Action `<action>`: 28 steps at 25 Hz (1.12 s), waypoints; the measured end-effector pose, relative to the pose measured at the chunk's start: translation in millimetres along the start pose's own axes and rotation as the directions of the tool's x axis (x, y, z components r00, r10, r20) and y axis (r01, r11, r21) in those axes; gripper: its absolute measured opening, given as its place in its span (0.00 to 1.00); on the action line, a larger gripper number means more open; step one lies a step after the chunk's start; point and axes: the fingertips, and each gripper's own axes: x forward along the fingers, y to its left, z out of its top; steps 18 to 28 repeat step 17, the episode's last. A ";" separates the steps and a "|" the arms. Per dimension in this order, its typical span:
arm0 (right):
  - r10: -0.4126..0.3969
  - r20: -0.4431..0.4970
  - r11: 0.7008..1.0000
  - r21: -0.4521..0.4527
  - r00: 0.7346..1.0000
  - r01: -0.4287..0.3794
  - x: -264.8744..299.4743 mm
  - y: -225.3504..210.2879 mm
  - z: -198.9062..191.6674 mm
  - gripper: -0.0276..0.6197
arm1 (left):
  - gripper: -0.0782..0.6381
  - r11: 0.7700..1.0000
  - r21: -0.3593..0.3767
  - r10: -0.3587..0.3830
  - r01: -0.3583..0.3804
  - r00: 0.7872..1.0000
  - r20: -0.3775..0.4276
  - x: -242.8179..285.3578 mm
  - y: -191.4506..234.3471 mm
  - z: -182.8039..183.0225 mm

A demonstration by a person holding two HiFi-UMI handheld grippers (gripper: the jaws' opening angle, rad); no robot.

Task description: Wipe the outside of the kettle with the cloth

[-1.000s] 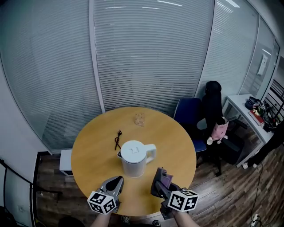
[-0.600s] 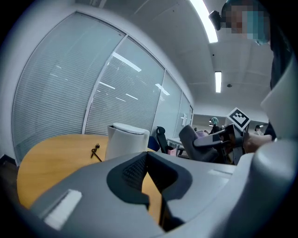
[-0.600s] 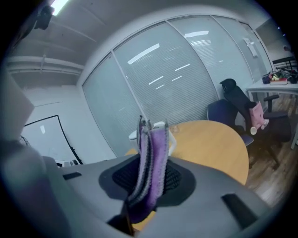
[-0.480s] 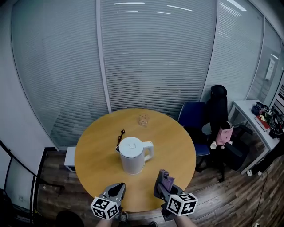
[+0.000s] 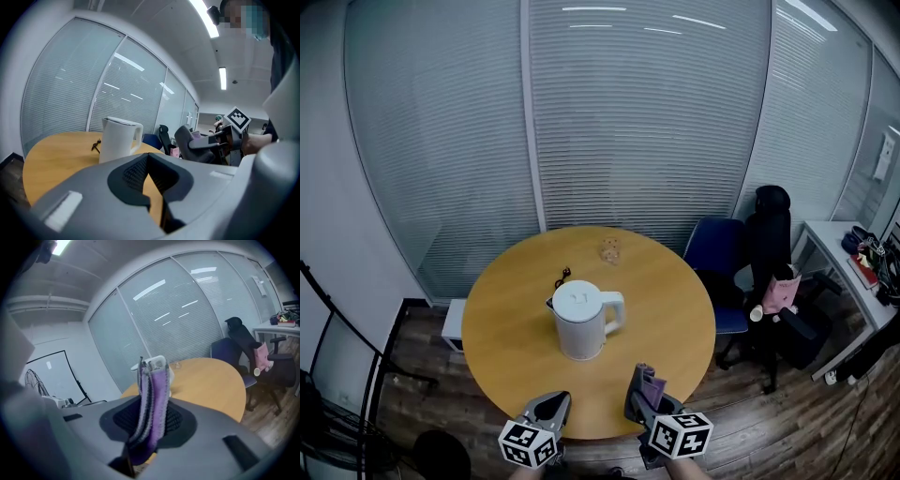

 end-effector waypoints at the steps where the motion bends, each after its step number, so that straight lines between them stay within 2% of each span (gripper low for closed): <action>1: 0.004 -0.001 1.000 0.000 1.000 -0.004 -0.5 -0.1 -1.1 0.18 | 0.12 1.000 0.000 0.003 -0.003 1.000 0.000 -0.3 -1.6 -1.5; 12: 0.027 -0.017 1.000 -0.009 0.999 -0.027 -3.6 -1.9 -8.2 0.18 | 0.12 0.999 -0.003 0.035 -0.035 0.999 0.014 -0.9 -8.5 -6.1; 28: 0.036 -0.019 0.999 -0.011 0.999 -0.037 -3.1 -3.4 -8.1 0.18 | 0.12 0.999 -0.004 0.040 -0.040 0.999 0.014 0.4 -11.5 -8.1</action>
